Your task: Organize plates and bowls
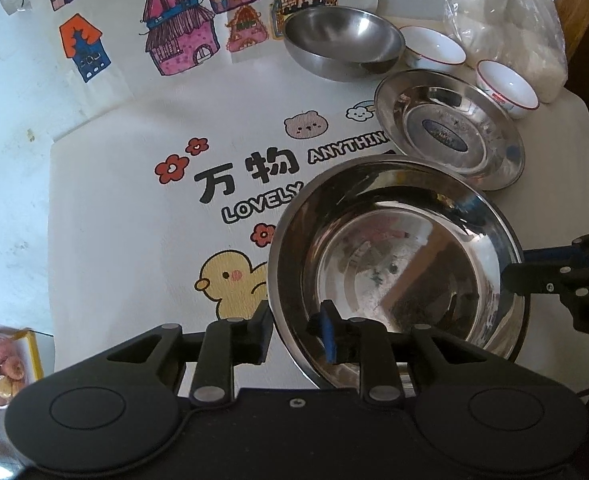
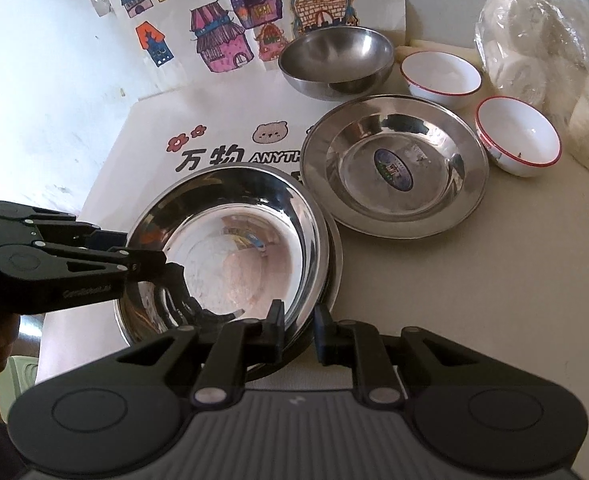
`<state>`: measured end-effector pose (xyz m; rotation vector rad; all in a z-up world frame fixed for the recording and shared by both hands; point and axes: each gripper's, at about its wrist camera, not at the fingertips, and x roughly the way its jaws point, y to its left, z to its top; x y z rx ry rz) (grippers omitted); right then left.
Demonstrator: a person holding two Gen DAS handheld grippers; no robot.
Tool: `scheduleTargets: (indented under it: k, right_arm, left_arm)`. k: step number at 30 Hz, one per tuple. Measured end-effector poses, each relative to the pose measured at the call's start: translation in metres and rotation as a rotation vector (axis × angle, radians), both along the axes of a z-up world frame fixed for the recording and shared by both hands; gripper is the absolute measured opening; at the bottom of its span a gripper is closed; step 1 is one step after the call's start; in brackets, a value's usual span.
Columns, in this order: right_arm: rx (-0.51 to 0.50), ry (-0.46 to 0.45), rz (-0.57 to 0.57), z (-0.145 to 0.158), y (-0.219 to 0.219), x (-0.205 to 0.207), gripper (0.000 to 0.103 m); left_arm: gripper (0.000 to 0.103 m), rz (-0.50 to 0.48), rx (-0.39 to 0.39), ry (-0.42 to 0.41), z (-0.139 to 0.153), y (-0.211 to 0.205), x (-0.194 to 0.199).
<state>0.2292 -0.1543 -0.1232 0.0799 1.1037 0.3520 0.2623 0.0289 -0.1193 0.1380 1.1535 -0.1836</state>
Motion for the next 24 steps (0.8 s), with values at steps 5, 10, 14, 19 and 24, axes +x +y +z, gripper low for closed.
scheduleTargets:
  k: [5, 10, 14, 19, 24]
  right_arm:
    - [-0.017, 0.003, -0.013, -0.001, 0.003, 0.001, 0.018]
    - [-0.030, 0.008, -0.022, -0.002, 0.004, 0.002, 0.021]
    - [-0.029, 0.011, -0.032, -0.002, 0.006, 0.002, 0.027]
    - [-0.024, 0.009, -0.048, -0.002, 0.006, 0.001, 0.032]
    - [-0.029, -0.004, -0.080, 0.003, 0.004, -0.002, 0.062]
  left_arm:
    - [0.027, -0.014, 0.004, 0.004, -0.003, -0.002, 0.003]
    - [0.029, -0.034, 0.007, 0.003, -0.005, -0.004, 0.004]
    - [0.036, -0.041, -0.010, 0.008, -0.005, 0.000, 0.006]
    - [0.067, -0.030, -0.015, -0.013, 0.000, 0.005, 0.006]
    - [0.092, 0.020, -0.016, -0.043, 0.005, 0.015, 0.011]
